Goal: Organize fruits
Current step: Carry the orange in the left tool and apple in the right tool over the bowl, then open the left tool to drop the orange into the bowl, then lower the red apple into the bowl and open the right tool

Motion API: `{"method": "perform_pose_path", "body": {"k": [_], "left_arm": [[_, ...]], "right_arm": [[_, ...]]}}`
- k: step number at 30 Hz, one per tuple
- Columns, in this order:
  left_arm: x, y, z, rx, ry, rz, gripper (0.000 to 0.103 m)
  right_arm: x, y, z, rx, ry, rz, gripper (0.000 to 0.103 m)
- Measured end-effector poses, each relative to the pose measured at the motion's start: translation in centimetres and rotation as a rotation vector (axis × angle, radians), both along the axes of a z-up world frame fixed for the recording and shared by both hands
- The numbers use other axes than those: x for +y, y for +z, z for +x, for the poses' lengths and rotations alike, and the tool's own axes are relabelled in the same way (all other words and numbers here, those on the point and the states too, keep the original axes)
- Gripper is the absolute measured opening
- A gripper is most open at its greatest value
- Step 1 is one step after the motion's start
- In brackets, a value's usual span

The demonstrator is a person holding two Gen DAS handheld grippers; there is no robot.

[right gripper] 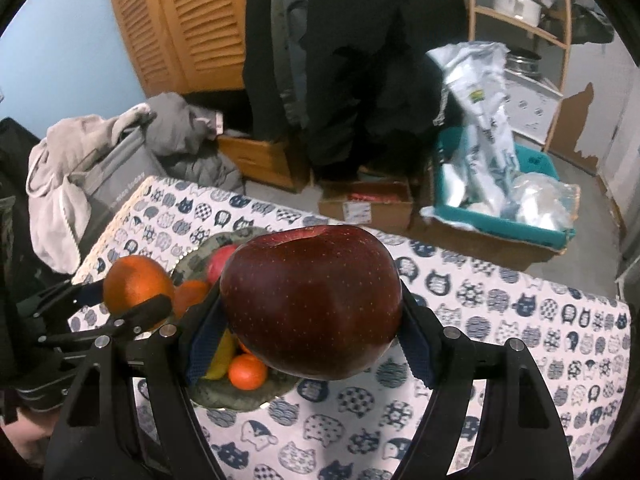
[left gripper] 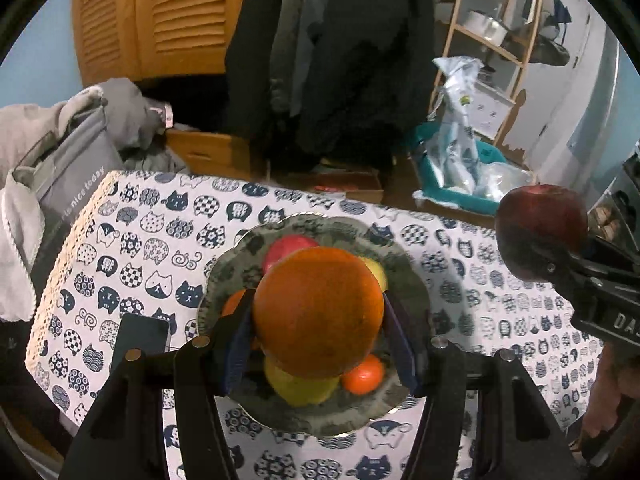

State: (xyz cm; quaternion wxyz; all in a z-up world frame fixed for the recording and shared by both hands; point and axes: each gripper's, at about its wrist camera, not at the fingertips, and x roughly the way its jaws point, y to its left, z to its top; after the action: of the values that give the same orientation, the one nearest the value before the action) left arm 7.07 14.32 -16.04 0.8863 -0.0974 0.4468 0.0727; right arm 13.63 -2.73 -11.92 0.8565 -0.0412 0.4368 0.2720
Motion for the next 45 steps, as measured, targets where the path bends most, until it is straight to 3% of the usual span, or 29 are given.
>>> {"method": "perform_pose_path", "body": {"k": [20, 23, 27, 35, 45], "left_arm": [[1.9, -7.0, 3.3, 0.148, -0.003, -0.082, 0.063], [1.9, -6.9, 3.4, 0.135, -0.004, -0.083, 0.063], [1.8, -6.4, 3.3, 0.110, -0.006, -0.061, 0.081], [2.3, -6.0, 1.4, 0.137, 0.012, -0.043, 0.081], [2.8, -4.5, -1.4, 0.149, 0.054, 0.014, 0.081]], "right_arm": [[2.0, -6.3, 1.9, 0.145, 0.012, -0.038, 0.077], [2.0, -6.4, 2.0, 0.152, 0.012, -0.036, 0.077], [2.1, -6.6, 2.1, 0.157, 0.017, -0.033, 0.077], [2.5, -7.7, 2.0, 0.200, 0.040, -0.027, 0.077], [4.5, -9.7, 0.8, 0.235, 0.115, -0.089, 0.078]]}}
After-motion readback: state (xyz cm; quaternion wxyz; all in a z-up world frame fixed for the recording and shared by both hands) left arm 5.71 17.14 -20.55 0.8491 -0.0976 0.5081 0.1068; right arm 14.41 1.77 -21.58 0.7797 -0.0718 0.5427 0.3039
